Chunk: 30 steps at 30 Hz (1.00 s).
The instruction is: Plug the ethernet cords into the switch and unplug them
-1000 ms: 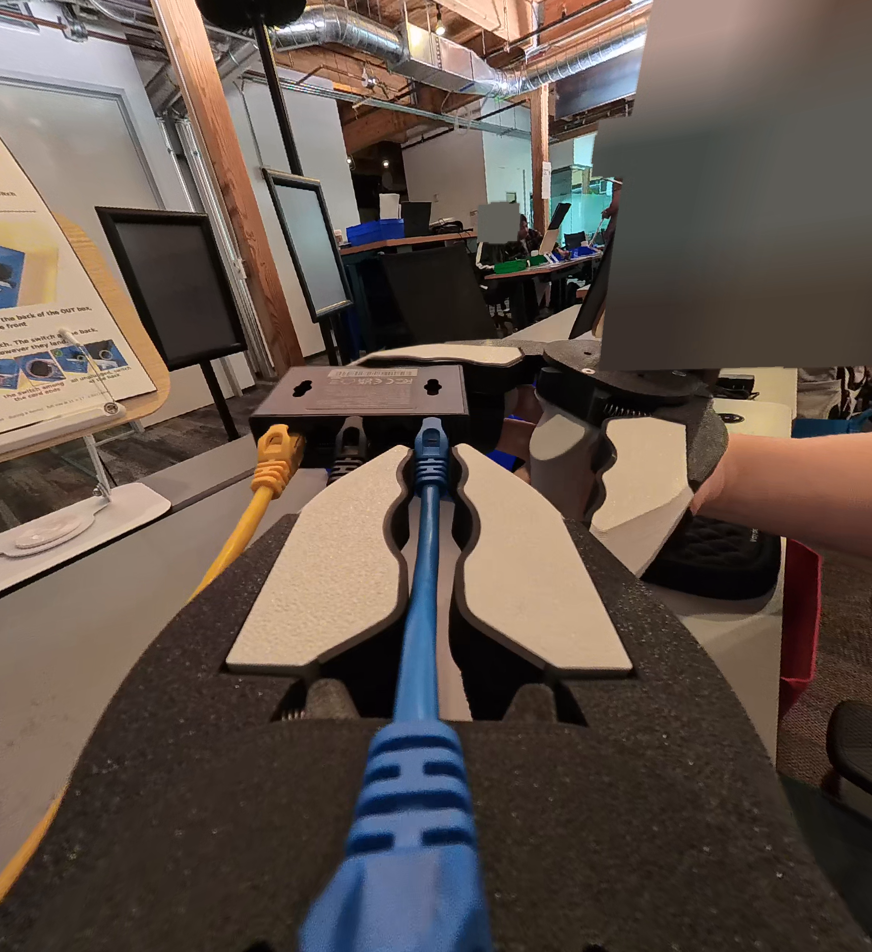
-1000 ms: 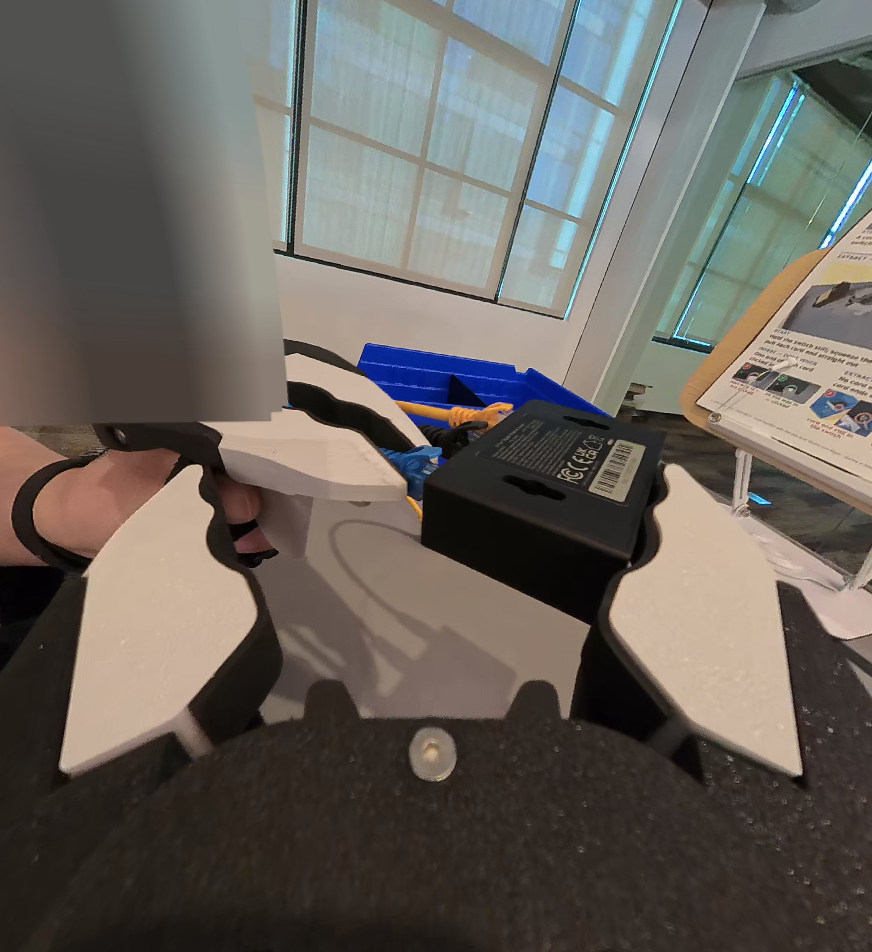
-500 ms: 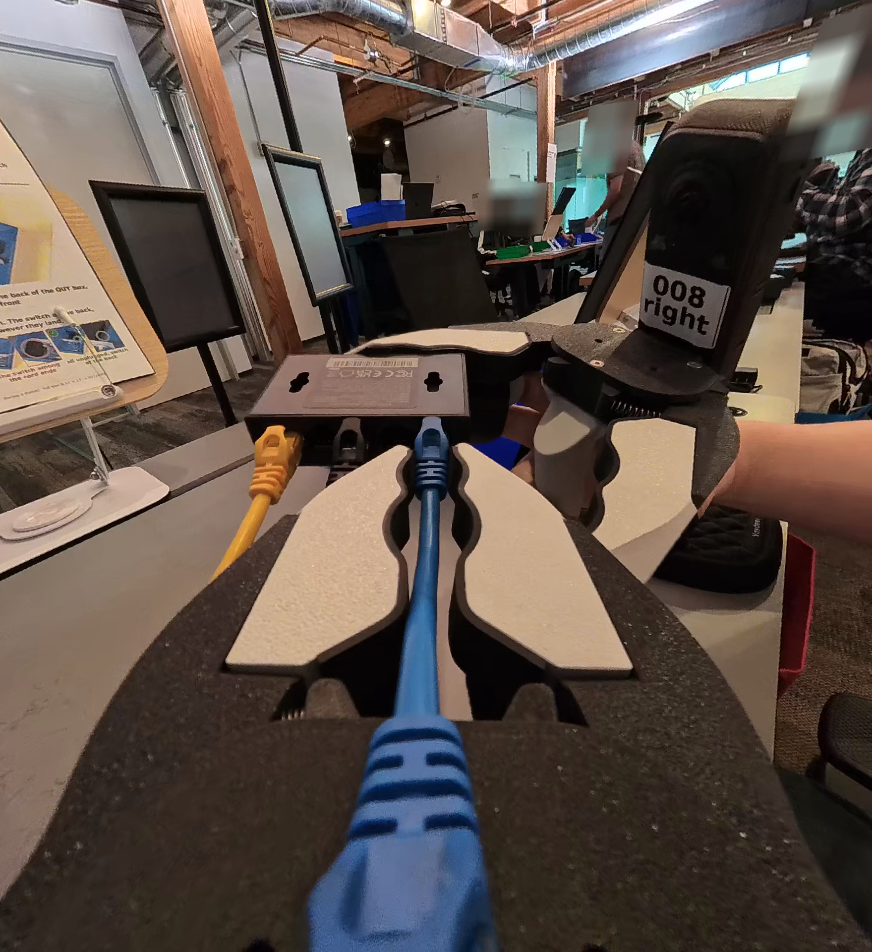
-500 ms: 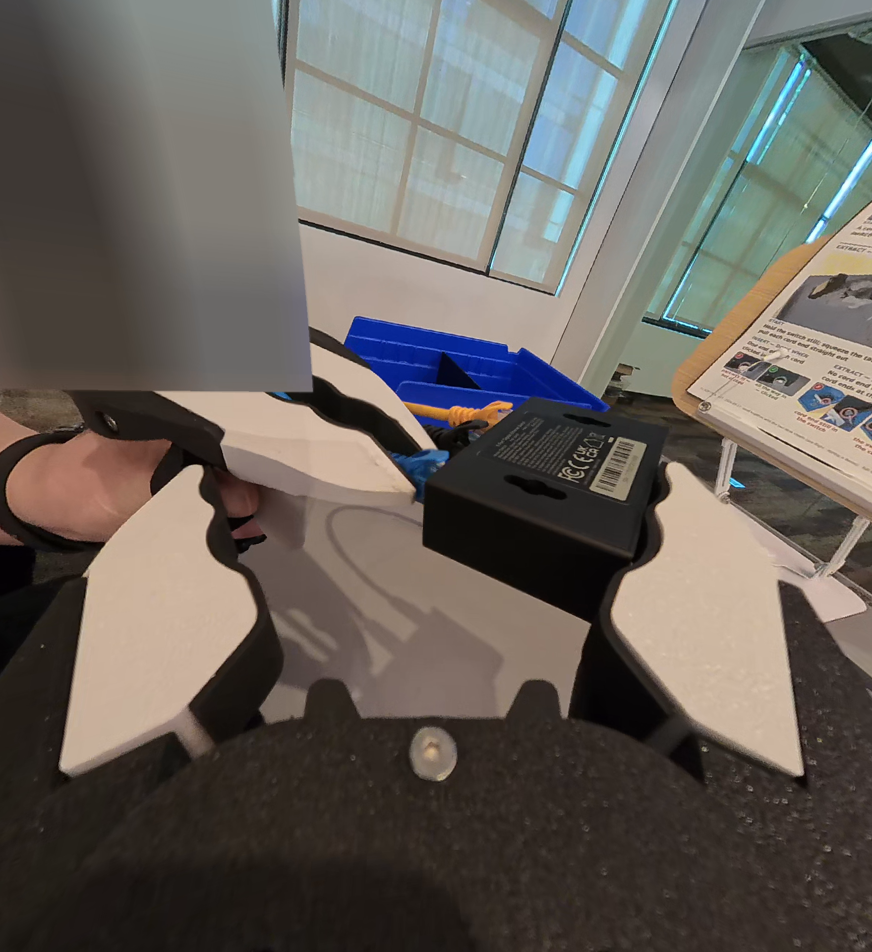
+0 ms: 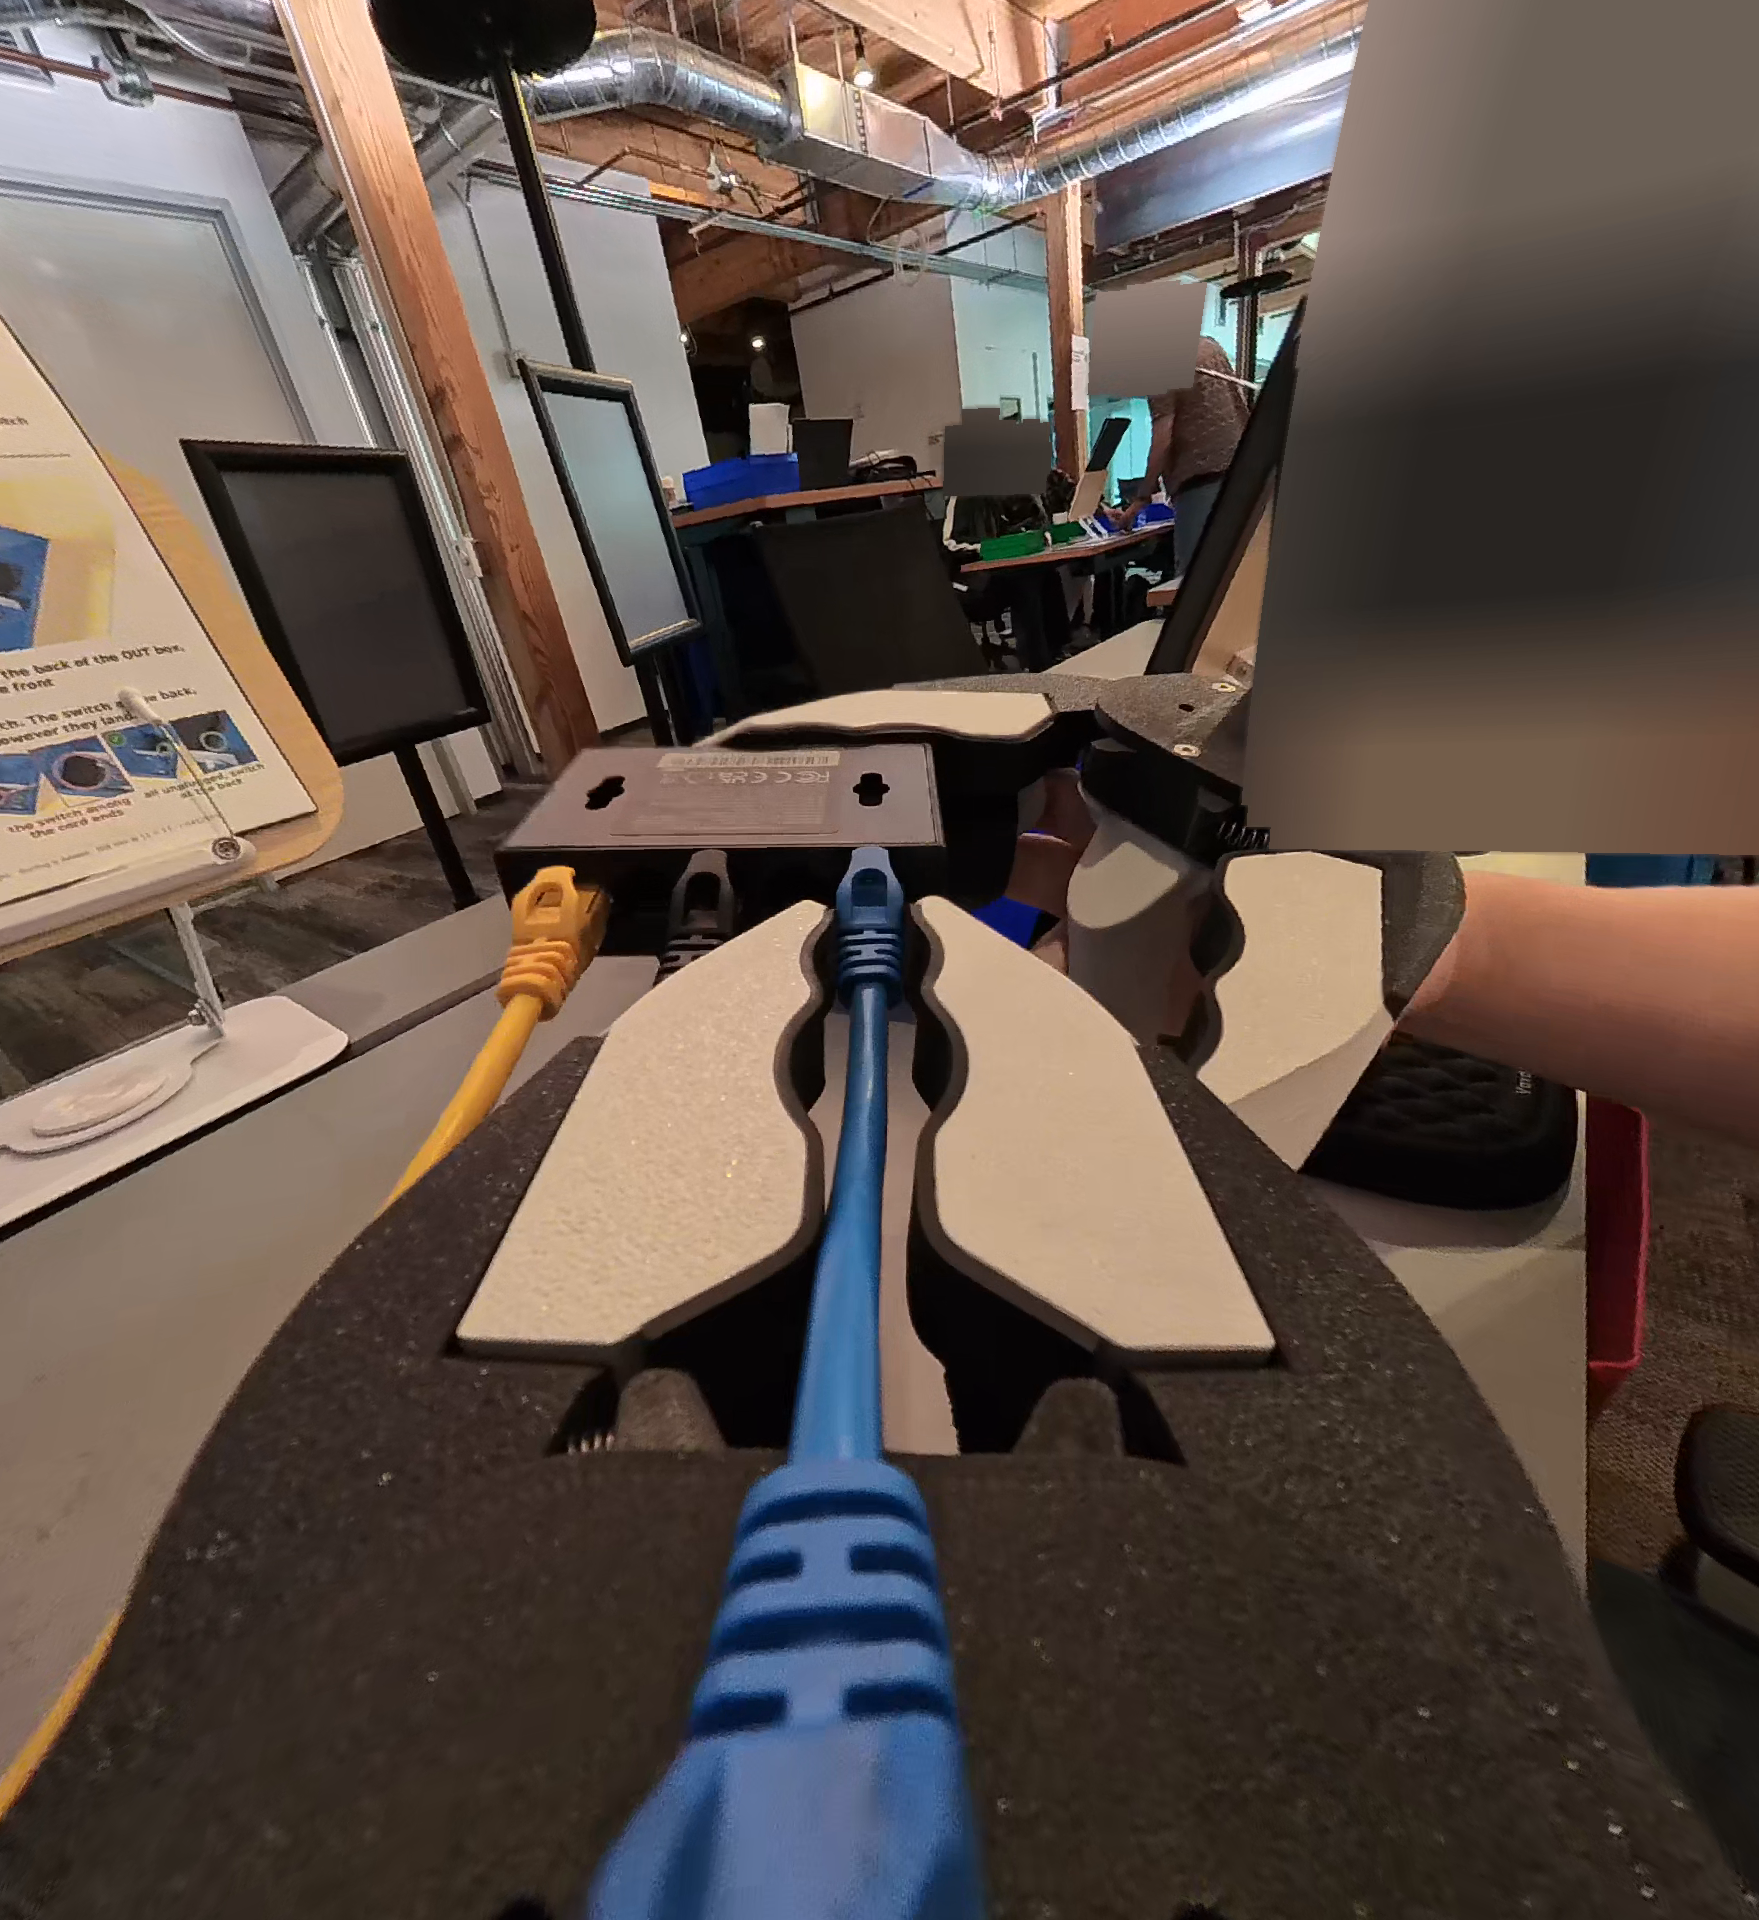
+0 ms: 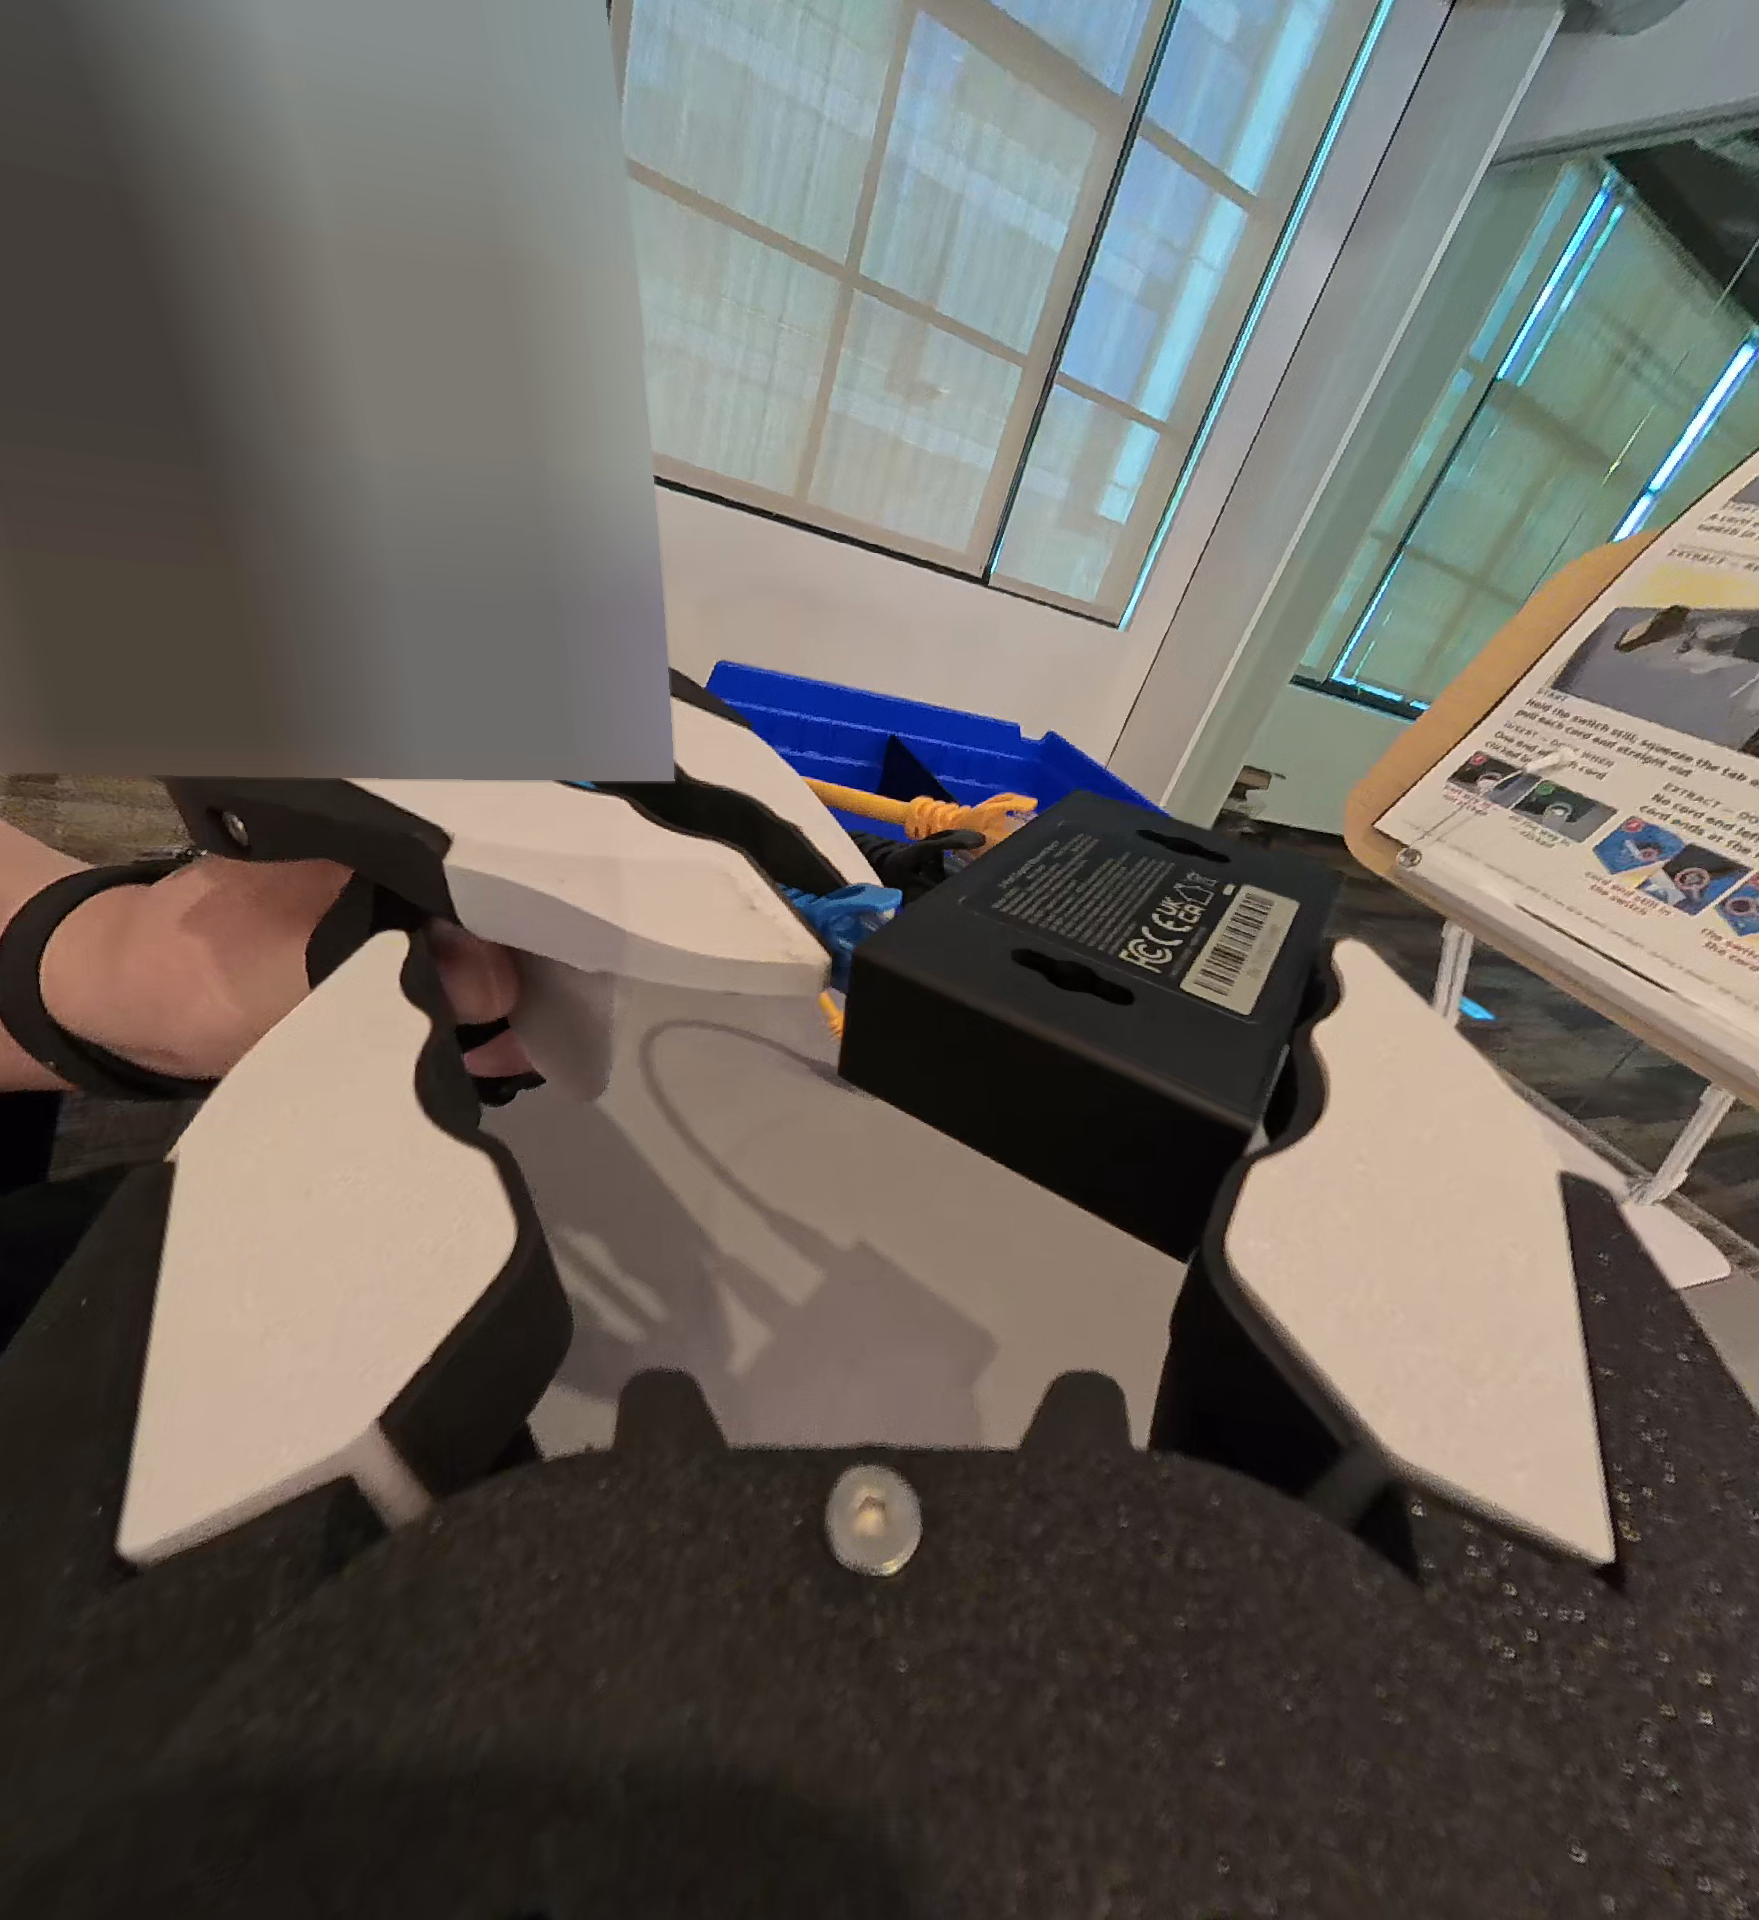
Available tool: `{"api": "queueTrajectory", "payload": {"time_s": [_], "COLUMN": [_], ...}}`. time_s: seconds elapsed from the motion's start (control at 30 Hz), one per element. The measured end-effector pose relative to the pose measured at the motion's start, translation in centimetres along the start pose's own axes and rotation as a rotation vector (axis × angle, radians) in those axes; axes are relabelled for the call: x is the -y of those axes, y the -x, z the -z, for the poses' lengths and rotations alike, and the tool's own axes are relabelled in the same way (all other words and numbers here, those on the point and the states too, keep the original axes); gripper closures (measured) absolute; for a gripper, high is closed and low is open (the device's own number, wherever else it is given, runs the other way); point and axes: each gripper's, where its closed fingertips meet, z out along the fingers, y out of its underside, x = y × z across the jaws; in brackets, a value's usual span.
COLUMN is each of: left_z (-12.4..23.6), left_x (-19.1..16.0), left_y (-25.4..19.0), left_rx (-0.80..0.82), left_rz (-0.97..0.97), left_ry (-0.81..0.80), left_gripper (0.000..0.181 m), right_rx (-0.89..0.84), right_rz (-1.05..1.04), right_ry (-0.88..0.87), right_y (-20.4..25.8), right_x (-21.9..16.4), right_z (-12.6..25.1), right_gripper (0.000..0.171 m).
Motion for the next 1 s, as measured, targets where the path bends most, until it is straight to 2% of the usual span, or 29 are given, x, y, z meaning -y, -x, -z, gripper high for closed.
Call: {"api": "queueTrajectory", "payload": {"time_s": [0.3, 0.53, 0.8, 0.9, 1.0], "left_z": [0.1, 0.3, 0.8, 1.2, 1.6], "left_x": [0.0, 0.5, 0.5, 0.3, 0.0], "left_y": [0.3, 0.5, 1.5, 2.6, 4.0], "left_rx": [-0.011, 0.012, 0.056, 0.096, 0.117], "left_rz": [0.041, 0.022, -0.025, -0.063, -0.029], "left_ry": [0.002, -0.028, -0.031, -0.008, 0.022], "left_gripper": [0.170, 0.170, 0.170, 0.170, 0.170], "right_rx": [0.067, 0.055, -0.001, -0.032, -0.095], "right_rz": [0.043, -0.039, -0.146, -0.127, 0.007], "right_ry": [0.102, 0.001, 0.004, 0.018, 0.138], "right_y": [0.1, -0.4, -2.4, -3.4, -4.7], "right_x": [-1.2, 0.2, -0.2, -0.5, -1.7], "right_z": [0.3, 0.4, 0.8, 1.8, 2.5], "right_gripper": [0.027, 0.033, 0.038, 0.055, 0.073]}}
